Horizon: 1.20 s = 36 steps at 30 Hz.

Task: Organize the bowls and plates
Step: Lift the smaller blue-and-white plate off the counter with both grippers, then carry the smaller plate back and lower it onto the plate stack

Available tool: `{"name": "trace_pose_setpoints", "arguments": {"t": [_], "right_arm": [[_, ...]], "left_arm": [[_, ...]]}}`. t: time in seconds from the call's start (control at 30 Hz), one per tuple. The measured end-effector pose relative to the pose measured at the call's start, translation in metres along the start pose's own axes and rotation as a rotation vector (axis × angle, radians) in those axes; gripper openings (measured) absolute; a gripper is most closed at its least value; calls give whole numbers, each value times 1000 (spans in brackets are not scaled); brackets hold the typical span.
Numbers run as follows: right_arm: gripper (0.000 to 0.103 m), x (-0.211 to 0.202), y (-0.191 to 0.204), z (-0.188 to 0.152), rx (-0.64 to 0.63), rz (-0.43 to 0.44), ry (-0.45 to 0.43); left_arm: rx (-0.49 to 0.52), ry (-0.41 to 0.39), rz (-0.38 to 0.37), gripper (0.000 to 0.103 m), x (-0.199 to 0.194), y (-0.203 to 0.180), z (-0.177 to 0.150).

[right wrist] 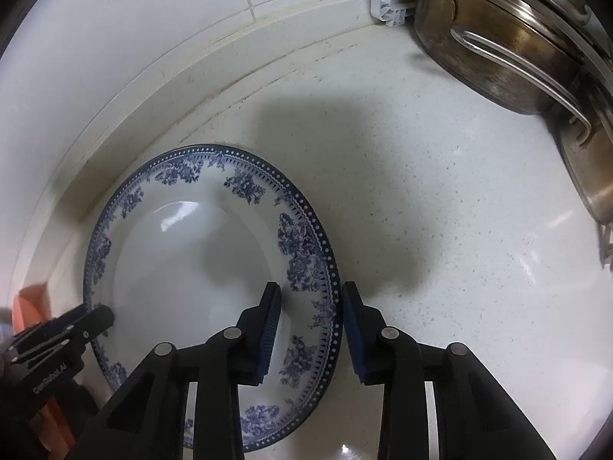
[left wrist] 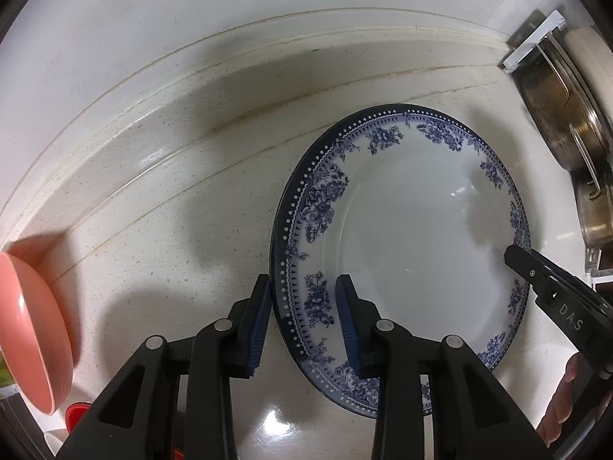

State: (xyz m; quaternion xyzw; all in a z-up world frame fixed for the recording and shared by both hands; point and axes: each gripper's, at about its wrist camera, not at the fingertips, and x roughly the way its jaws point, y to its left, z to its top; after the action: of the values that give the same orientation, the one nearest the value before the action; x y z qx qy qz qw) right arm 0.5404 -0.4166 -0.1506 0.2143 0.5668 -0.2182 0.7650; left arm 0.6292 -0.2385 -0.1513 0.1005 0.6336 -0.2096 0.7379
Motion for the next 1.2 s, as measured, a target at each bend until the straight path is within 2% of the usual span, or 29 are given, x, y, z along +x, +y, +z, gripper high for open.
{"name": "trace_pose_setpoints", "arguments": {"t": [0.2,0.43,0.6,0.87,1.2], "right_arm": [[33,-4,6,-6,-21,-16,-14],[33,-22,16,-17,-30,-22,-56],[33,-35,14,-28,-37,-21,-81],[33,-60,10,-49,-47,-36,-141],[33,-114,9,-92,-75,-34,-236]], "left_arm": [[-27,-17,-9,32,-5,3,-5],[-20,-93,-4,32,-30,8,-16],[-20,-108,-7,32,-38,8,-29],[-1,-169,-17,32,-63,2,-56],[-28,-265,-30,32,-113,11,-111]]}}
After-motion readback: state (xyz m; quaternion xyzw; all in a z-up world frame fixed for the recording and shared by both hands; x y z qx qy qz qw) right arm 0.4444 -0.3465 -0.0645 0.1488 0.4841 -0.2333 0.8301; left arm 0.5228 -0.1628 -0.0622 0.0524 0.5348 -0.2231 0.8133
